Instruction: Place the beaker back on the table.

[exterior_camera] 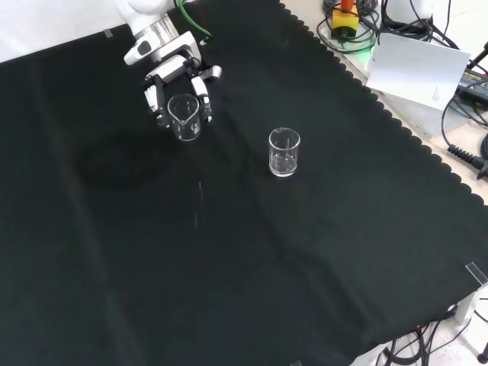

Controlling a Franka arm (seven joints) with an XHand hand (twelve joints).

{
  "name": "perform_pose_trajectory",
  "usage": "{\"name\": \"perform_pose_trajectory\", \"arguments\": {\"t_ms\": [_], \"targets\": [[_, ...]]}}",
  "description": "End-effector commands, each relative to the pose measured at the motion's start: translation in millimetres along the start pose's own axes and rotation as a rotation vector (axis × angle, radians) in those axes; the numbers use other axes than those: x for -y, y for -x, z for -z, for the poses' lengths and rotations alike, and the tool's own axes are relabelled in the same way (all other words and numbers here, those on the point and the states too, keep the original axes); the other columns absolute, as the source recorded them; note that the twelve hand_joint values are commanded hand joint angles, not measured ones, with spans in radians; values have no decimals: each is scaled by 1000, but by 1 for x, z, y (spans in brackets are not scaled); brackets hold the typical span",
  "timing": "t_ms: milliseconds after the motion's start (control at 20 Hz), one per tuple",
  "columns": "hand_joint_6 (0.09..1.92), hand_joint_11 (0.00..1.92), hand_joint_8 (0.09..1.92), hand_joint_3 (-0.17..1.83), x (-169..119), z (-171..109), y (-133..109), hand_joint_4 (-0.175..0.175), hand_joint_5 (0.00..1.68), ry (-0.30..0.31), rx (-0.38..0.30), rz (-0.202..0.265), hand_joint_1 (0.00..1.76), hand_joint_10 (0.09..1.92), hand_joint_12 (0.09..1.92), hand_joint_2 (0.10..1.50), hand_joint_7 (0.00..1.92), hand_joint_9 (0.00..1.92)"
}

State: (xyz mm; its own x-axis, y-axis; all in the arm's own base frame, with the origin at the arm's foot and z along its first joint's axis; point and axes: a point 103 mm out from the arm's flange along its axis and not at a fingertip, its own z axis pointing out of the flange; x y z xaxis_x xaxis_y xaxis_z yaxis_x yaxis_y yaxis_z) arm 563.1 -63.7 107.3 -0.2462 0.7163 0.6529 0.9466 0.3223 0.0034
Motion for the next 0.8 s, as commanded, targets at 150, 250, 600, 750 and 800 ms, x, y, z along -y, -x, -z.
{"name": "perform_pose_trajectory", "arguments": {"t_ms": [150,250,600,750,800], "targets": [[689,1285,652,604,-6,-9,11,-175,1227,40,-39,1,1432,87,656,640,1350,1572],[726,1277,647,660,-6,-12,14,-175,1219,41,-37,-2,1433,87,660,611,1367,1573],[753,1256,652,653,-2,-27,28,-175,1214,42,-56,-36,1431,87,670,619,1365,1555],[756,1254,650,651,-3,-34,34,-175,1214,34,-66,-42,1431,87,671,620,1365,1553],[755,1252,647,647,-4,-35,35,-175,1214,29,-71,-44,1431,87,674,622,1367,1551]]}}
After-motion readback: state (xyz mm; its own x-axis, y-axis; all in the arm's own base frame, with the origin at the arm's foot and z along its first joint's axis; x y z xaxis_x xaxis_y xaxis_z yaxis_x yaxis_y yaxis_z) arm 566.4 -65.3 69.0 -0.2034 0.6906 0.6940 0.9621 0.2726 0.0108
